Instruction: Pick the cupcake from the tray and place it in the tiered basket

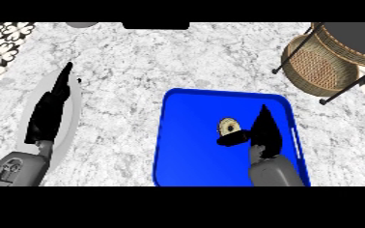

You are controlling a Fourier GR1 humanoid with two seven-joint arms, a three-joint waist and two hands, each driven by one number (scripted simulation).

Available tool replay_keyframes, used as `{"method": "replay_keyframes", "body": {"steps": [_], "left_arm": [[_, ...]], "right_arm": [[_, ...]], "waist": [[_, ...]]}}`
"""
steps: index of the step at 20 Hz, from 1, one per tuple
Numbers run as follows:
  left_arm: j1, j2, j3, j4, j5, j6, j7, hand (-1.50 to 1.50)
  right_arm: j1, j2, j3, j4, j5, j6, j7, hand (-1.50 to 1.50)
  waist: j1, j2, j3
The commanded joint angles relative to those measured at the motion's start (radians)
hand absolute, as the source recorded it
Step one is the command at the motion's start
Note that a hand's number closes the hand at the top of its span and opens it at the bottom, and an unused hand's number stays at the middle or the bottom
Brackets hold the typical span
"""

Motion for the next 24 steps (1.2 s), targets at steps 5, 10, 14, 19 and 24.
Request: {"method": "replay_keyframes", "body": {"steps": [5,10,14,19,24], "left_arm": [[-0.005,0.015,0.023,-0.02,0.0,-0.026,0.023,0.0],[-0.015,-0.022,0.01,-0.017,-0.036,0.008,0.035,0.0],[0.03,-0.012,0.013,-0.083,-0.024,-0.017,0.053,0.0],[0.014,-0.018,0.057,0.0,-0.015,-0.056,0.003,0.0],[0.004,0.001,0.061,-0.054,-0.03,-0.051,0.061,0.0]], "right_arm": [[-0.055,0.004,0.046,0.086,-0.074,-0.117,0.245,-1.5],[-0.118,0.004,0.024,0.147,-0.119,-0.131,0.235,-1.5],[-0.132,0.004,0.085,0.207,-0.268,-0.094,0.141,1.5],[-0.187,0.003,0.1,0.274,-0.146,-0.029,0.132,1.5],[-0.181,0.003,0.093,0.196,-0.179,-0.182,0.163,1.5]], "waist": [[0.006,0.001,0.002],[0.003,0.003,0.002],[0.016,0.002,0.003],[-0.001,0.002,0.002],[0.001,-0.001,0.002]]}}
